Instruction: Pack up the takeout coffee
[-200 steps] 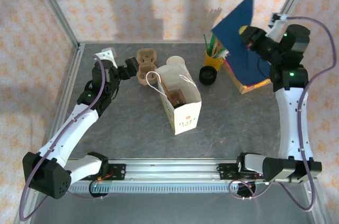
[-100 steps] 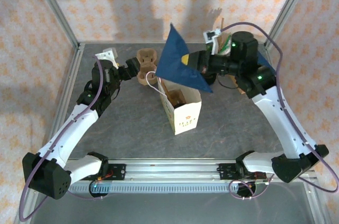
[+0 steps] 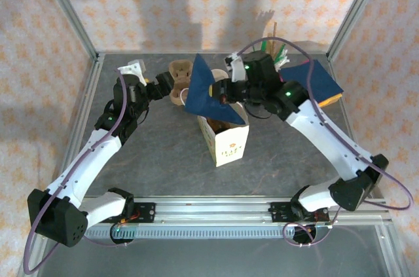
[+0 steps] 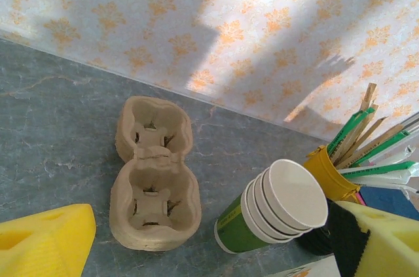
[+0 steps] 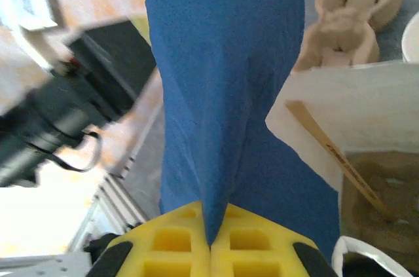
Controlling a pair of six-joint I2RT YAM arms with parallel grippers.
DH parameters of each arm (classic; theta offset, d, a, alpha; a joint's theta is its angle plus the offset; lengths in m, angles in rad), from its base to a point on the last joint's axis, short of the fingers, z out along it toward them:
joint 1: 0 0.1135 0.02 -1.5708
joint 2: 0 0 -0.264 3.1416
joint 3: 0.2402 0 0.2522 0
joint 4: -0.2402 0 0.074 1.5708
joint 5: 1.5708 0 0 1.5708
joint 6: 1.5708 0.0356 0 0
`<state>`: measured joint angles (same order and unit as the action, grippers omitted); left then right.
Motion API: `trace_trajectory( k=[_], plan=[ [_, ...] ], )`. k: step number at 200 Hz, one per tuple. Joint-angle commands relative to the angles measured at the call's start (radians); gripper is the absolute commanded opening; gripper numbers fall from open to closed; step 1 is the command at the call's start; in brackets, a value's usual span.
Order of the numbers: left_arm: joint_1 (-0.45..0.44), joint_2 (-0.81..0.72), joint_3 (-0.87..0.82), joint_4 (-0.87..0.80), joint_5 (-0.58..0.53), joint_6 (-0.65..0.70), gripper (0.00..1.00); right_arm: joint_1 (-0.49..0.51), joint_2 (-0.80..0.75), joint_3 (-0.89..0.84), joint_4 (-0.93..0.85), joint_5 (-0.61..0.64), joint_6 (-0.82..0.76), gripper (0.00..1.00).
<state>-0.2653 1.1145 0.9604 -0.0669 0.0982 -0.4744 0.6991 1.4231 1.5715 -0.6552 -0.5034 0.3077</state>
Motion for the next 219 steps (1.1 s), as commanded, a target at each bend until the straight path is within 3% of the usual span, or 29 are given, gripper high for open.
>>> trace_trajectory(
  k=[1, 110, 219],
  plan=[
    [0.012, 0.004, -0.009, 0.007, 0.016, -0.01, 0.93, 0.023, 0.049, 0.066, -0.148, 0.181, -0.116, 0.0],
    [0.012, 0.033, -0.016, 0.027, 0.024, -0.002, 0.93, 0.081, 0.116, 0.087, -0.252, 0.432, -0.134, 0.0],
    [0.012, 0.028, -0.031, 0.022, 0.012, 0.002, 0.93, 0.117, 0.227, 0.11, -0.34, 0.469, -0.152, 0.0]
  ],
)
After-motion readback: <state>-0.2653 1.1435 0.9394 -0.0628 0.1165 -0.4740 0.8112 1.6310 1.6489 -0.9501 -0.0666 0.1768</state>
